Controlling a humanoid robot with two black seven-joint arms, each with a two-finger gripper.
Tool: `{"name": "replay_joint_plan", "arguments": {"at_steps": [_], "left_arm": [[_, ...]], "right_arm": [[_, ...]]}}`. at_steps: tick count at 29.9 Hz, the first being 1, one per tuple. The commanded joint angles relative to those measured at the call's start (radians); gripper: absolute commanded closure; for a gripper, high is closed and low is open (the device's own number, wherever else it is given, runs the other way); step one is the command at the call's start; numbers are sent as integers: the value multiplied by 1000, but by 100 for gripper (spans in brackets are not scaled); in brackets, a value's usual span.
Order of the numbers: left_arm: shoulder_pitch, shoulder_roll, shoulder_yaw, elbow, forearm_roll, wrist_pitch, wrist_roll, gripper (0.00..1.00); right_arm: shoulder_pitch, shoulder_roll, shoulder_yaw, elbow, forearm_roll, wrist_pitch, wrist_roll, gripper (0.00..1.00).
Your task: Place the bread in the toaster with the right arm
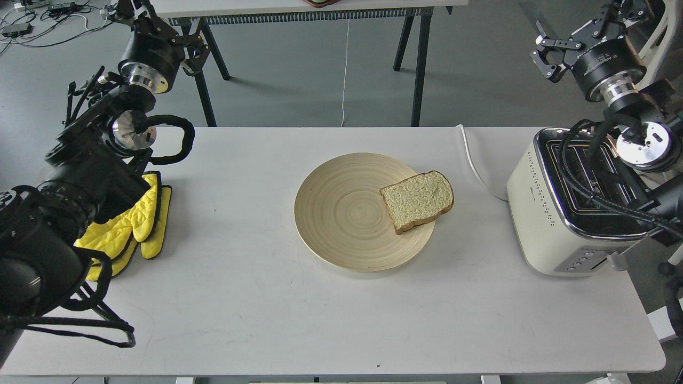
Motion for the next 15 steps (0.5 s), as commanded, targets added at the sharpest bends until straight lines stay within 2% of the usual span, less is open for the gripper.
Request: {"name": "replay_joint_plan", "arguments": {"at_steps": [1, 6, 9, 15], "left_arm": [[1, -3, 0, -1, 0, -2, 0, 0], [3, 0, 0, -1, -1, -15, 0, 0], [4, 1, 0, -1, -1, -15, 0, 0], [6, 1, -2, -1, -1, -15, -2, 0]], "right_arm": [[2, 0, -4, 3, 0, 1, 1, 1], [5, -3, -12, 6, -1, -5, 0, 1], [14, -12, -53, 36, -36, -59, 1, 1], [17, -82, -137, 193, -353, -165, 0, 1]]}}
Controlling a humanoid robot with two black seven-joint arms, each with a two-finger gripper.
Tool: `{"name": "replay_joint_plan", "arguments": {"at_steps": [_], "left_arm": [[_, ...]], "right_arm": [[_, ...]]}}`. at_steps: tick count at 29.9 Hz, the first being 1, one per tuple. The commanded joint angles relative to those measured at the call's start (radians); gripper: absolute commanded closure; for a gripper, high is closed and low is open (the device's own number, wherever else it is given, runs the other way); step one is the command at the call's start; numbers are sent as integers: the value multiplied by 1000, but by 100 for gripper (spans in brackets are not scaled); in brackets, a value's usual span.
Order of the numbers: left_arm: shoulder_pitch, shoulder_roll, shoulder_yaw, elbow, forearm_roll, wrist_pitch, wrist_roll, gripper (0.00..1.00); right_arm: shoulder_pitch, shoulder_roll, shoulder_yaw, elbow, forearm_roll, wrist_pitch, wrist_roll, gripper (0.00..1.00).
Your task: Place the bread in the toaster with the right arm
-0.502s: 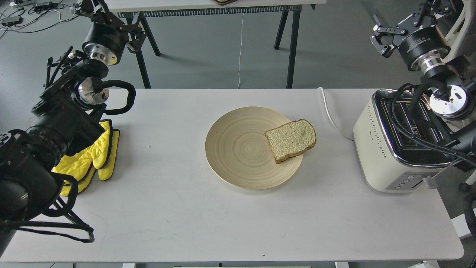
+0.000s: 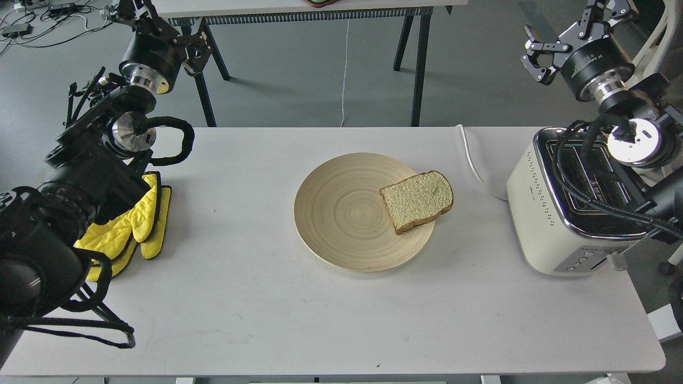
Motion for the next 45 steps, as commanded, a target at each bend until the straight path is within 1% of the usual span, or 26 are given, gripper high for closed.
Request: {"name": "replay_joint_plan", "arguments": {"at_steps": [1, 5, 12, 17, 19, 24, 30, 34, 40, 45], "left_arm": [[0, 0, -1, 0, 0, 0, -1, 0], [0, 2, -1, 0, -2, 0, -1, 0], [0, 0, -6, 0, -3, 0, -1, 0], [2, 2, -9, 0, -5, 0, -3, 0], [2, 2, -11, 0, -5, 0, -3, 0], [2, 2, -12, 0, -5, 0, -3, 0], [2, 2, -14, 0, -5, 0, -3, 0], [2, 0, -14, 0, -5, 0, -3, 0], [2, 0, -14, 0, -5, 0, -3, 0], [2, -1, -12, 0, -5, 0, -3, 0]], "right_arm": [[-5, -43, -64, 82, -233, -70, -1, 1], [-11, -48, -159, 114, -399, -137, -3, 1], [-11, -69, -372, 139, -499, -237, -8, 1], [-13, -54, -587, 128, -570, -369, -11, 2], [-16, -51, -632, 128, -570, -396, -8, 2], [-48, -10, -653, 125, -571, -406, -6, 2], [-80, 47, -655, 98, -571, -406, -14, 6], [-88, 85, -655, 55, -571, -406, -35, 8], [-100, 105, -704, 33, -571, -409, -40, 11], [-100, 130, -722, -16, -571, -409, -43, 13]]}}
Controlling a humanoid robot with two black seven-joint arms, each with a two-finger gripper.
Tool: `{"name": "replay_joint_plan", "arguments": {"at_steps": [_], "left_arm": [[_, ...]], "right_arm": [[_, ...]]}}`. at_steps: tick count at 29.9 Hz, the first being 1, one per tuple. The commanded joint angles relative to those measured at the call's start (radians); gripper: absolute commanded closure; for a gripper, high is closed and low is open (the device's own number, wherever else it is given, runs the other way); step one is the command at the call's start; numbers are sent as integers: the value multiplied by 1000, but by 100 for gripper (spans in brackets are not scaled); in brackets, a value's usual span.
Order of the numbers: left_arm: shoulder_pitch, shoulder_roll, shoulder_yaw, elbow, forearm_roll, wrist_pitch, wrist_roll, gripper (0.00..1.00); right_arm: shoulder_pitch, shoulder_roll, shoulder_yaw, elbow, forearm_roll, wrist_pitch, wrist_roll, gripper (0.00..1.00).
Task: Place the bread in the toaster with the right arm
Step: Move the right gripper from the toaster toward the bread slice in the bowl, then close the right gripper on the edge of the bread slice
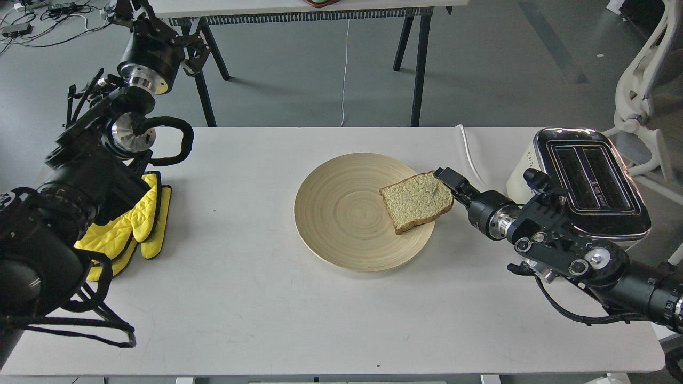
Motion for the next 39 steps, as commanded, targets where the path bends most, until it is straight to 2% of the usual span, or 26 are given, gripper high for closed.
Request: {"name": "replay_joint_plan", "arguments": {"at_steps": [1, 5, 12, 25, 30, 35, 39], "left_arm": [[0, -1, 2, 0, 0, 0, 0, 0], [0, -1, 3, 0, 0, 0, 0, 0], [0, -1, 3, 0, 0, 0, 0, 0], [0, -1, 3, 0, 0, 0, 0, 0], [0, -1, 3, 0, 0, 0, 0, 0], [0, -1, 2, 0, 0, 0, 0, 0], [0, -1, 2, 0, 0, 0, 0, 0]], "right_arm": [[-1, 20, -6, -34, 0, 0, -1, 14], [-3, 38, -8, -49, 0, 2, 1, 16], [-6, 52, -13, -51, 0, 11, -13, 34], [-15, 80, -5, -66, 8, 6, -15, 53], [-15, 80, -8, -66, 8, 11, -18, 76], [-15, 80, -10, -66, 7, 11, -18, 90], [-14, 78, -8, -63, 8, 9, -18, 96]]}}
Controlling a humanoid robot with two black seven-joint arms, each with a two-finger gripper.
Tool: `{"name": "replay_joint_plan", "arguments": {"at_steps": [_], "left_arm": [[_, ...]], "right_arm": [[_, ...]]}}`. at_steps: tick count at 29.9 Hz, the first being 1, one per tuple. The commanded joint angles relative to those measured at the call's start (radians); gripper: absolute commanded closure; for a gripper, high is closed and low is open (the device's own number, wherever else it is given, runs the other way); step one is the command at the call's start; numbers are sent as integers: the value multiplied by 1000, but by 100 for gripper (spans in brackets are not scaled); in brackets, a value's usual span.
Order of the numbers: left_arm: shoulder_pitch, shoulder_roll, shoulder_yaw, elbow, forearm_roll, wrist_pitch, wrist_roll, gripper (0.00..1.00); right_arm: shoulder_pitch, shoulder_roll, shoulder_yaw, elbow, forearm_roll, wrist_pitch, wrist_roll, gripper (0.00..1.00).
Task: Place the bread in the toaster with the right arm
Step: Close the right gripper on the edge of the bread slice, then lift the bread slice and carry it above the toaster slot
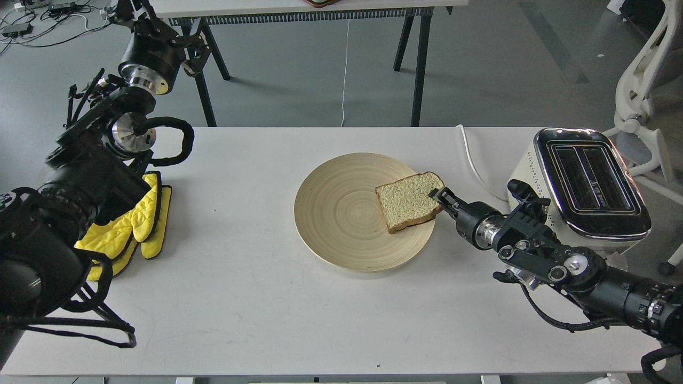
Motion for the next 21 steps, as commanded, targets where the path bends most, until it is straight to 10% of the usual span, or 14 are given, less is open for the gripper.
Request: {"name": "replay_joint_plan", "arguments": {"at_steps": [1, 7, 21], "left_arm": [[0, 0, 0, 0, 0, 0, 0, 0], [0, 0, 0, 0, 0, 0, 0, 0], [0, 0, -2, 0, 0, 0, 0, 0]], "right_arm": [[6, -2, 3, 8, 2, -2, 2, 97], [49, -44, 8, 105, -7, -13, 9, 97], [275, -581, 5, 438, -145, -10, -3, 98]]}}
